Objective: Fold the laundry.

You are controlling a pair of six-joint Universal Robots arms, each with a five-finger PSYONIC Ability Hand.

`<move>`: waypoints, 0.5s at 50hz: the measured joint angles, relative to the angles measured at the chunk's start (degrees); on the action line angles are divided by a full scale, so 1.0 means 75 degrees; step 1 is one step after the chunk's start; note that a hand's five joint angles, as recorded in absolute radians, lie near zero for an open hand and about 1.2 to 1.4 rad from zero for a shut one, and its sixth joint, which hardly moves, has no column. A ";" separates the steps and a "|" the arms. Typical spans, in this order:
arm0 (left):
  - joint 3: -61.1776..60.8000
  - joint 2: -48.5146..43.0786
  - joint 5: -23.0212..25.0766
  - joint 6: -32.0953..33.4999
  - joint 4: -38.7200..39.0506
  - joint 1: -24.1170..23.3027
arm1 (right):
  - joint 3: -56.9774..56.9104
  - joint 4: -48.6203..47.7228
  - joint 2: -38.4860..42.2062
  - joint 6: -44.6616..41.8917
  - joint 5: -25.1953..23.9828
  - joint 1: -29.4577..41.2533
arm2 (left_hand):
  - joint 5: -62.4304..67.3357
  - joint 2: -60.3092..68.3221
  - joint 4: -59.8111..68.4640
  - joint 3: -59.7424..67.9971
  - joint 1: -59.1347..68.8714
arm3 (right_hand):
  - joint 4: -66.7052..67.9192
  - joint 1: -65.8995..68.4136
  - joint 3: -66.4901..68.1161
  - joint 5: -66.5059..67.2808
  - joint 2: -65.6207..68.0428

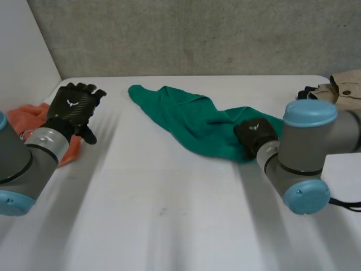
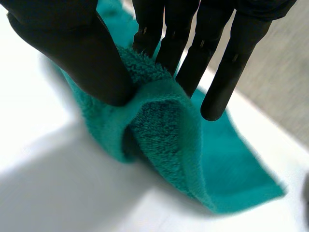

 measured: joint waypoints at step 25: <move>0.3039 -0.2759 0.0063 -0.1135 -0.0348 -0.1239 | 0.0136 0.1627 -0.4738 0.0210 -0.2430 0.1046 | -0.0006 -0.0197 -0.0194 -0.0203 -0.0264 | 0.0021 0.0000 0.0045 0.0043 0.0000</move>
